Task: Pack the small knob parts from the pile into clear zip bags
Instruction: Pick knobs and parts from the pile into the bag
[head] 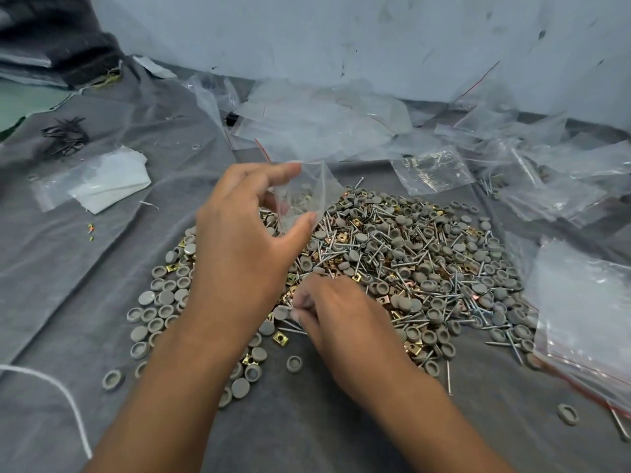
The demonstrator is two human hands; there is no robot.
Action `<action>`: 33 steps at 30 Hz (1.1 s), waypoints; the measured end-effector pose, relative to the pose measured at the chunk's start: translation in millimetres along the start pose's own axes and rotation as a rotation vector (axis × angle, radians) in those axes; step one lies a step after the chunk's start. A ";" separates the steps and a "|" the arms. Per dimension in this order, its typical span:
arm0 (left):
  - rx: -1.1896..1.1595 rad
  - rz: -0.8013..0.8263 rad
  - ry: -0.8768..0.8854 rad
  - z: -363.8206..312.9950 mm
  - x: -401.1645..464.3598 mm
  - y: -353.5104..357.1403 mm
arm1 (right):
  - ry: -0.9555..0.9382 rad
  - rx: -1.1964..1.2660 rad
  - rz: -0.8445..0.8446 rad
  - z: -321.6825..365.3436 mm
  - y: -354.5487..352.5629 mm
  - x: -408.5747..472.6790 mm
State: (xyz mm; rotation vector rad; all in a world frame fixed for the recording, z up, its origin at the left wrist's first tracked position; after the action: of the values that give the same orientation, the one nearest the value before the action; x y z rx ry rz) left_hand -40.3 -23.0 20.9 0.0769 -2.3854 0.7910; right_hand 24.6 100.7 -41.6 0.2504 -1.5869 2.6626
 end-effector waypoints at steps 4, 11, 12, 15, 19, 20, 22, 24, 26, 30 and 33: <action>0.004 0.006 -0.002 2.6 0.4 -2.6 | 0.008 0.005 -0.045 -4.9 2.7 0.3; 0.109 0.142 0.097 -3.4 -5.5 7.0 | -0.038 0.309 -0.551 -25.1 -49.5 0.8; 0.116 0.181 0.109 -5.5 -7.6 10.4 | -0.082 0.300 -0.620 -25.1 -56.1 0.2; 0.095 0.251 0.153 -13.1 -15.0 21.0 | -0.192 0.181 -0.671 -22.8 -62.4 -0.3; 0.070 0.239 0.159 -18.1 -18.7 26.7 | -0.187 0.082 -0.642 -24.1 -58.5 0.5; 0.068 0.236 0.156 -18.0 -18.5 27.3 | -0.177 0.073 -0.641 -24.2 -57.4 0.6; 0.062 0.236 0.154 -18.0 -17.9 27.5 | -0.168 0.080 -0.637 -23.4 -56.2 1.2; 0.052 0.240 0.142 -17.3 -16.3 24.8 | -0.168 0.143 -0.658 -23.0 -56.7 0.5; 0.064 0.222 0.101 -13.7 -11.9 18.3 | -0.152 0.212 -0.679 -24.0 -57.9 -0.9; -0.001 0.039 -0.005 -0.9 0.5 -1.0 | -0.025 0.197 -0.296 -20.2 -37.0 -3.1; -0.016 -0.019 -0.046 4.2 3.6 -7.8 | -0.053 -0.005 0.050 -7.4 -7.1 -4.5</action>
State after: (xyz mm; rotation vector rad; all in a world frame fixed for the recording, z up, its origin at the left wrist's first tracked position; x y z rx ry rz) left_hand -43.7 -31.3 24.4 0.1125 -2.4305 0.7682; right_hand 28.9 110.9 -39.6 0.2873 -1.6362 2.7110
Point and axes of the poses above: each hand's wrist, its own x-axis towards the middle knuckle, its own y-axis out of the palm, z = x × y, the point moved 1 cm from there along x, towards the middle knuckle, and after that the axes turned 2 degrees about y, right-handed, at the moved point
